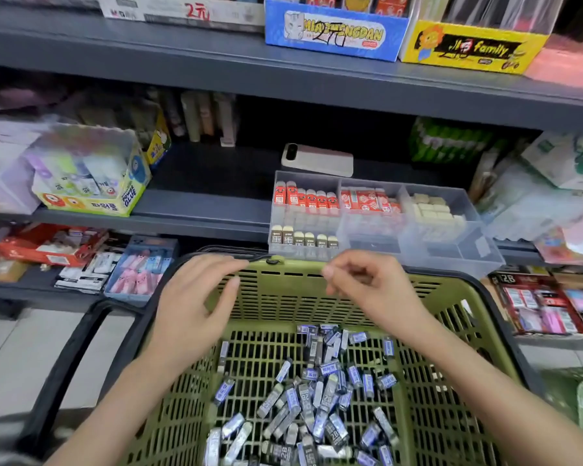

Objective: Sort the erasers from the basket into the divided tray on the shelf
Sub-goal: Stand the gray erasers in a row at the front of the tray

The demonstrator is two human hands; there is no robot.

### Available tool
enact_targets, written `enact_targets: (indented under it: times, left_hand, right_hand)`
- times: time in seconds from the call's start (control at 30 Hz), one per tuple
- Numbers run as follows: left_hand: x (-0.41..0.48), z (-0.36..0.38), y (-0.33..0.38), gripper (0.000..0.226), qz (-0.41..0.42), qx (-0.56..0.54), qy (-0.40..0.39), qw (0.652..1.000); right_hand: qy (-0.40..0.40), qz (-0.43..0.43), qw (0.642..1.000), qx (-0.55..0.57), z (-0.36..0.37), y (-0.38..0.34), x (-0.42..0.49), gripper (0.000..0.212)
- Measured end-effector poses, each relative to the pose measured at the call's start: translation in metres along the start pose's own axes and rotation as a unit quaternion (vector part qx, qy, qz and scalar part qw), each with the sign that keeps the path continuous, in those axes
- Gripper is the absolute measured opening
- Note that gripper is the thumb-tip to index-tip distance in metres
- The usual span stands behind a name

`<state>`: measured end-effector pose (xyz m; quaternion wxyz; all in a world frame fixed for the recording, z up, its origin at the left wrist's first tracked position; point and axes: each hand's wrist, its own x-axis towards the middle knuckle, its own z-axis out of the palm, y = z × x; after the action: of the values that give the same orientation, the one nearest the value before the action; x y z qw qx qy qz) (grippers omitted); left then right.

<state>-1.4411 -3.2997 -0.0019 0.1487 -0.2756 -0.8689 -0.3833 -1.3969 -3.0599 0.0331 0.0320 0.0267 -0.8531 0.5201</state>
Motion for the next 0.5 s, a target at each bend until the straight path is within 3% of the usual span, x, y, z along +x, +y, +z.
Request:
enact_targets:
  times: [0.07,0.13,0.23,0.37,0.5]
  left_hand:
    - [-0.016,-0.008,-0.002,0.03,-0.016,0.002,0.008,1.0]
    - [-0.029,-0.011,-0.004,0.032,-0.061,-0.009,0.016,0.998]
    - [-0.038,-0.01,-0.004,0.028,-0.09,-0.013,0.019,0.996]
    - [-0.036,-0.006,-0.005,0.023,-0.113,-0.014,0.01,0.993]
    - [-0.035,-0.002,-0.005,0.019,-0.116,0.005,-0.005,0.993]
  right_hand:
    - [-0.028,0.082,0.993,-0.077,0.015,0.036,-0.016,0.02]
    - [-0.082,0.174,0.957,-0.217,0.038,0.076,-0.027,0.024]
    - [-0.093,0.266,0.908,-0.31,0.075,0.123,-0.037,0.036]
    - [-0.061,0.308,0.867,-0.387,0.107,0.146,-0.038,0.044]
    - [-0.04,0.332,0.866,-0.372,0.121,0.156,-0.034,0.031]
